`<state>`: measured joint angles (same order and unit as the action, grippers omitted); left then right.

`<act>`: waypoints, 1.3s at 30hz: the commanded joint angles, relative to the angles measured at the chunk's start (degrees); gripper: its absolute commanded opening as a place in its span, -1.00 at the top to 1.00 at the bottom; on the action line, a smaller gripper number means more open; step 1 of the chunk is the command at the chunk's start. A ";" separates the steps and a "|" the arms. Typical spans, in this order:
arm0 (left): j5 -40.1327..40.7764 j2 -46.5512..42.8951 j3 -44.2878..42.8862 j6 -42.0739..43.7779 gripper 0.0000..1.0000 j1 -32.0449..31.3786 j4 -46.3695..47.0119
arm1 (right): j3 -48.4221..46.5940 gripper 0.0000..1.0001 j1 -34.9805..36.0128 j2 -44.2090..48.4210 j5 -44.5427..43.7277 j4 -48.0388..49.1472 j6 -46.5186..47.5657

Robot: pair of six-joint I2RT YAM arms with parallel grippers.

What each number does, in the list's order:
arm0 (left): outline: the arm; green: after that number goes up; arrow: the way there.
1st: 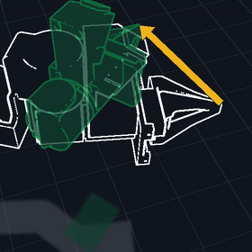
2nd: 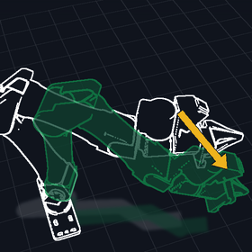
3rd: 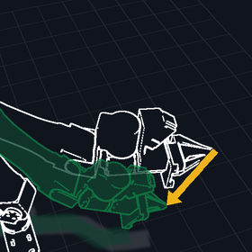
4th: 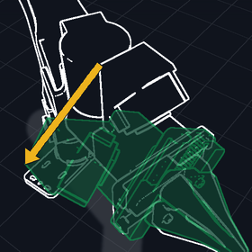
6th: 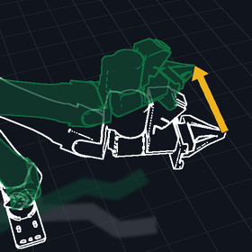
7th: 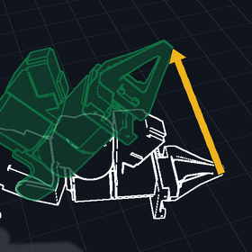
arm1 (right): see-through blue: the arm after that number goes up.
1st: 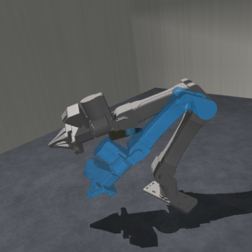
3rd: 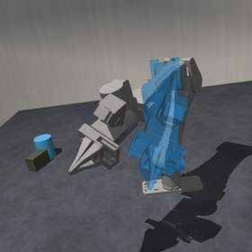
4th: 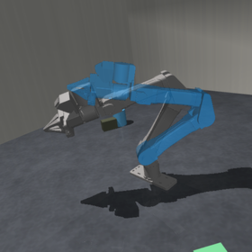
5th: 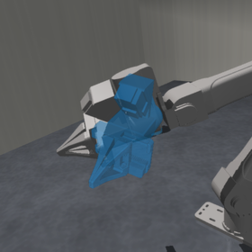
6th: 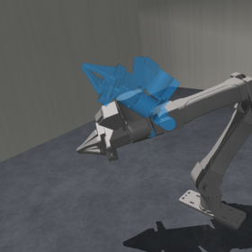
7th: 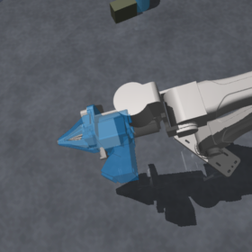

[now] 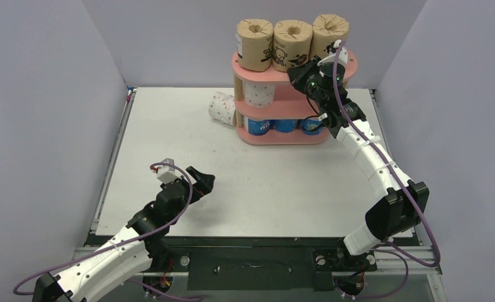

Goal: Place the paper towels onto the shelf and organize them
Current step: Adjust the paper towel on the shelf.

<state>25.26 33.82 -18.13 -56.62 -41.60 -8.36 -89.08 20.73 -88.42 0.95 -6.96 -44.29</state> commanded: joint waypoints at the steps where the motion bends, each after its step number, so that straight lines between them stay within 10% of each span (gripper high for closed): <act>1: 0.66 -0.08 0.19 -0.07 -0.96 0.33 1.02 | -3.14 1.00 0.04 -0.26 -0.26 1.88 0.05; 17: 1.33 0.76 -1.73 1.26 -0.95 1.06 1.44 | 10.98 0.98 0.96 18.32 2.94 1.42 1.46; 24: 0.15 6.71 -6.40 2.08 -0.93 3.70 5.41 | 27.48 0.27 4.91 32.20 1.60 -0.56 4.19; 35: -26.47 31.47 -20.30 -4.37 -0.93 26.03 24.37 | 56.22 0.19 7.11 50.28 -7.07 -1.29 2.59; 39: -31.90 43.59 -27.51 -3.75 -0.93 31.34 31.74 | 61.26 -0.13 6.94 51.96 -2.84 0.05 2.25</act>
<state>3.05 68.45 -37.89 -59.88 -13.96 11.55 -30.37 27.46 -38.83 -4.10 -9.87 -42.50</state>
